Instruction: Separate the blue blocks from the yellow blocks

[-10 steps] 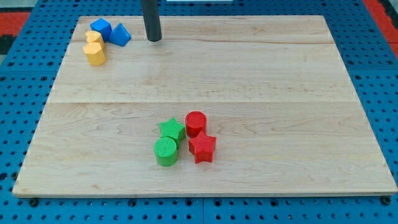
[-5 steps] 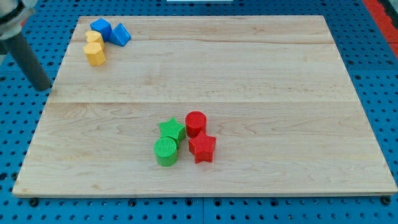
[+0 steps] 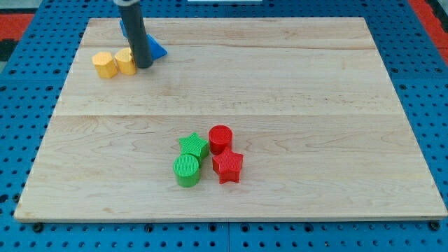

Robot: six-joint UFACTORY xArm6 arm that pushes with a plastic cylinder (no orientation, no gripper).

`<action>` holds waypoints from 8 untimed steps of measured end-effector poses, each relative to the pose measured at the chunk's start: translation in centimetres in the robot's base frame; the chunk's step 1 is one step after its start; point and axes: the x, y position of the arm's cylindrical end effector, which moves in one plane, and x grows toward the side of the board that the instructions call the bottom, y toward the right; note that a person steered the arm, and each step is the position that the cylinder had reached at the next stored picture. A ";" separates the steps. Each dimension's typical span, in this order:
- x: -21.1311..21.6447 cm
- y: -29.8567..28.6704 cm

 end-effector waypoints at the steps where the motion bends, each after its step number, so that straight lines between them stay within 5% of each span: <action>1: 0.2 2.3; 6: -6.5 0.2; 8: -6.2 7.7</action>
